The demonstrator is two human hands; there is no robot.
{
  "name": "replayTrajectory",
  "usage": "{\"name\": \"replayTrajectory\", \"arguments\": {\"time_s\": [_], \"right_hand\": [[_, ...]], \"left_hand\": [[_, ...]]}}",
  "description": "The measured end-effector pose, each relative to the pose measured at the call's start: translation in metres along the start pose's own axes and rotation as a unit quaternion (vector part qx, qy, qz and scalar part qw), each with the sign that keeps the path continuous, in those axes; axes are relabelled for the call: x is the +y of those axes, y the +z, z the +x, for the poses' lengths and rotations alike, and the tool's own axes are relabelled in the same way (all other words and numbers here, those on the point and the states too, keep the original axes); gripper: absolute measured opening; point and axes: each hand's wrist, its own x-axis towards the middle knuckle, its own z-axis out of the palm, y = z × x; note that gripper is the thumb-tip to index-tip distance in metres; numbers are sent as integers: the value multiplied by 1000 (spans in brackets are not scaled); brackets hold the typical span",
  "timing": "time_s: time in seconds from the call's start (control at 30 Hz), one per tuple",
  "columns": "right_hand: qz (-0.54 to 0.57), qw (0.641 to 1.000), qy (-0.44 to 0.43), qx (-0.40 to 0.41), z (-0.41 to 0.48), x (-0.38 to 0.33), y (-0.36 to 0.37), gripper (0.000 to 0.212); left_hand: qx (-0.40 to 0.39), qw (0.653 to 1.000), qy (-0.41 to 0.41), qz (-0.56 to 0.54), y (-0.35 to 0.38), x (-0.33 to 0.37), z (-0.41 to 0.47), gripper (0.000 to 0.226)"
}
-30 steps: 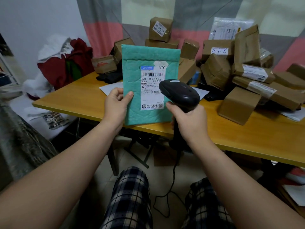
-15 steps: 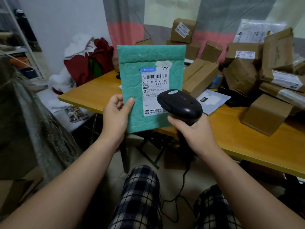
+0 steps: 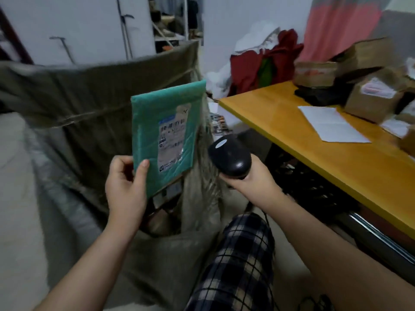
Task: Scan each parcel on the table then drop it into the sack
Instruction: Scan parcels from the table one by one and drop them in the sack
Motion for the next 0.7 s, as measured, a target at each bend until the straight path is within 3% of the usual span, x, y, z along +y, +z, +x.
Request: {"name": "replayTrajectory", "arguments": {"time_s": [0.1, 0.17, 0.37, 0.5, 0.6, 0.7], "right_hand": [[-43, 999, -3, -17, 21, 5, 36, 41], [-66, 998, 7, -17, 32, 10, 56, 52], [-90, 994, 65, 5, 54, 29, 102, 67], [-26, 988, 150, 24, 65, 46, 131, 69], [17, 979, 191, 64, 71, 49, 141, 45], [-1, 978, 194, 77, 69, 53, 112, 41]], "left_hand": [[55, 997, 3, 49, -22, -16, 2, 24], [64, 996, -13, 57, -28, -29, 4, 24], [-26, 972, -233, 27, 8, -76, 18, 16], [-78, 945, -314, -54, 39, -81, 21, 10], [-90, 944, -316, -19, 42, -92, 32, 14], [-74, 962, -245, 95, 36, -104, 47, 10]]}}
